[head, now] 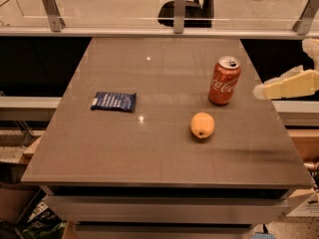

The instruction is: Pick coke can

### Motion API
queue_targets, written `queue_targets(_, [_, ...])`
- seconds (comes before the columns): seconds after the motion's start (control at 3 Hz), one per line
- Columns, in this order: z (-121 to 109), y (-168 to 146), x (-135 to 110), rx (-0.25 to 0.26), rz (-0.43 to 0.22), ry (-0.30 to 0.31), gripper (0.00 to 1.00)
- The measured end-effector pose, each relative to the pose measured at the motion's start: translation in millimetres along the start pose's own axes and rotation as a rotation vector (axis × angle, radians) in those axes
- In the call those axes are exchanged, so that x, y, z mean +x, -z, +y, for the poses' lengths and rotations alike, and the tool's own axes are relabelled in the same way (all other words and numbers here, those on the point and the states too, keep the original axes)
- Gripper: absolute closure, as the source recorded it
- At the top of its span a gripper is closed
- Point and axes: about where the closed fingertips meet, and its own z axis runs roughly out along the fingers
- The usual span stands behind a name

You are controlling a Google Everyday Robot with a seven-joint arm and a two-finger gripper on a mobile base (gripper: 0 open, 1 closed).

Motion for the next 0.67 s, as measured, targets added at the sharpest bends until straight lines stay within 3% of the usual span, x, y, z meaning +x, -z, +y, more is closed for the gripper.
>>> queue_targets(0.67, [8.6,-6.3,23.3,-0.023,-0.035,-0.048,0.00])
